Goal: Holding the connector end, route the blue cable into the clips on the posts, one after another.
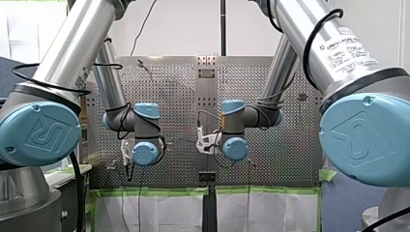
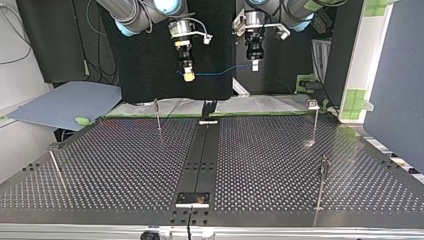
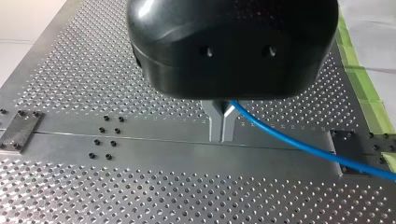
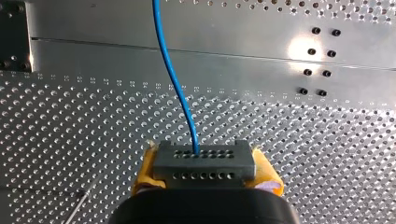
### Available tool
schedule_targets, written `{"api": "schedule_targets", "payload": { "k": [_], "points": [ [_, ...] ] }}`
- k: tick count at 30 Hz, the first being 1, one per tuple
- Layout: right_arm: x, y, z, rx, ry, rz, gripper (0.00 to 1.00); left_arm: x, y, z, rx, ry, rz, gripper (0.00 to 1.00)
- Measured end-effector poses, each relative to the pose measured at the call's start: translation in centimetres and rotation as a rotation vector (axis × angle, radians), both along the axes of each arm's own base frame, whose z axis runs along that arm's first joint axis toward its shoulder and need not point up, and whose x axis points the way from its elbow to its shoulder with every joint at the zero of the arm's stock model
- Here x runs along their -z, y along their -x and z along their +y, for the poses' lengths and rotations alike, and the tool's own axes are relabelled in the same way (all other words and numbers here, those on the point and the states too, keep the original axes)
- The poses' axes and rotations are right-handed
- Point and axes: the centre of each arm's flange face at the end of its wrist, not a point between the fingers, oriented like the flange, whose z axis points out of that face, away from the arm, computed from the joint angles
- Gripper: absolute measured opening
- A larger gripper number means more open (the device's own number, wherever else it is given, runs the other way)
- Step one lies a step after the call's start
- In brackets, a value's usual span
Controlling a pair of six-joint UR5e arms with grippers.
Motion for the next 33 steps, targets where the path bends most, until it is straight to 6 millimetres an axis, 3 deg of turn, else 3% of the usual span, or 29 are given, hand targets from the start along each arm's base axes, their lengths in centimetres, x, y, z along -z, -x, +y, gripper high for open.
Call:
{"api": "schedule_targets", "payload": {
  "k": [33],
  "points": [
    [-0.01, -0.01, -0.02, 0.001, 0.000, 0.000, 0.00, 0.49, -0.01, 0.27, -0.013, -0.011, 0.009, 0.00]
  ]
}}
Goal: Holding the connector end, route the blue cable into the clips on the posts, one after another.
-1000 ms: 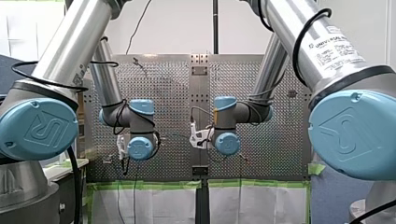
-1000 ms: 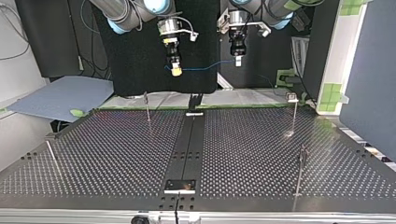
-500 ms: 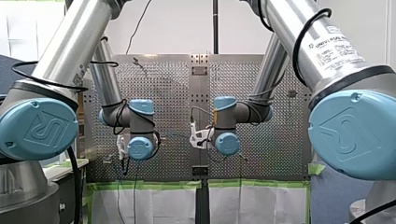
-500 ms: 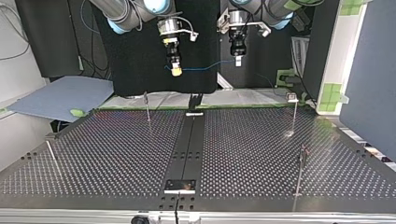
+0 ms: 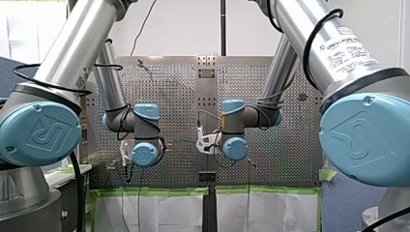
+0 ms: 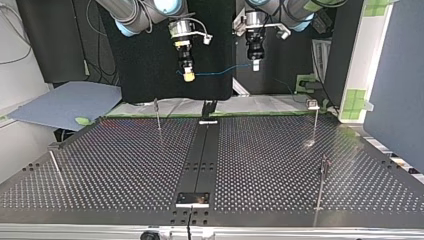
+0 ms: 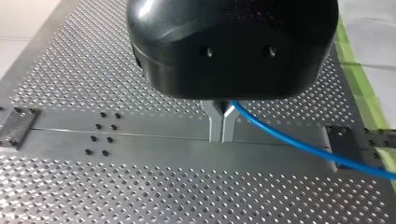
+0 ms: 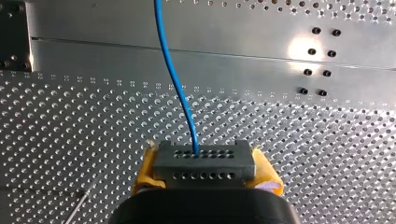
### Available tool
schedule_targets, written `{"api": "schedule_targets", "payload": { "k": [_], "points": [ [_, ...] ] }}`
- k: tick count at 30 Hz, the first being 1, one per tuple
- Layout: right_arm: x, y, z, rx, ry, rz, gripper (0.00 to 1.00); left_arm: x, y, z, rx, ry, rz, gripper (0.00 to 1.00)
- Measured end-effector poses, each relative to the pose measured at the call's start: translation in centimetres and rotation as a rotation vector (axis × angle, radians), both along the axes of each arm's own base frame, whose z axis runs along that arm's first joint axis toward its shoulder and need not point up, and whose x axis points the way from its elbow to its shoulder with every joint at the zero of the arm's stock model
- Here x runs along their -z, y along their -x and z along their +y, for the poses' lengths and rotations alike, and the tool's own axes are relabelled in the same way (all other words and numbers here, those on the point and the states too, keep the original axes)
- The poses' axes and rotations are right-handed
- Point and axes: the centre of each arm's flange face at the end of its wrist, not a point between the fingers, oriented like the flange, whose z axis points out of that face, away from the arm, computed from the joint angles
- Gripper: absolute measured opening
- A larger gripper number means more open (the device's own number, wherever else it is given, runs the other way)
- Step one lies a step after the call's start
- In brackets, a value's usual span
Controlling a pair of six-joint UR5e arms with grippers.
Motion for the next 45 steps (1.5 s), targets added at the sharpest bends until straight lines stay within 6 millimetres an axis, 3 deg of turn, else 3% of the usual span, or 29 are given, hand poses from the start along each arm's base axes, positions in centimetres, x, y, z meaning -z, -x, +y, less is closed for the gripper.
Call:
{"api": "schedule_targets", "payload": {
  "k": [13, 20, 30, 45],
  "points": [
    [0.0, 0.0, 0.0, 0.001, 0.000, 0.000, 0.00, 3.5, 0.8, 0.6, -0.007, -0.051, 0.079, 0.00],
    [0.0, 0.0, 0.0, 0.002, 0.000, 0.001, 0.00, 3.7, 0.9, 0.6, -0.007, -0.054, 0.083, 0.00],
    [2.9, 2.5, -0.2, 0.081, -0.058, 0.132, 0.00, 3.7, 0.9, 0.6, -0.007, -0.054, 0.084, 0.00],
    [3.4, 2.9, 0.2, 0.086, -0.090, 0.173, 0.00, 3.7, 0.9, 0.6, -0.007, -0.054, 0.084, 0.00]
  ]
}}
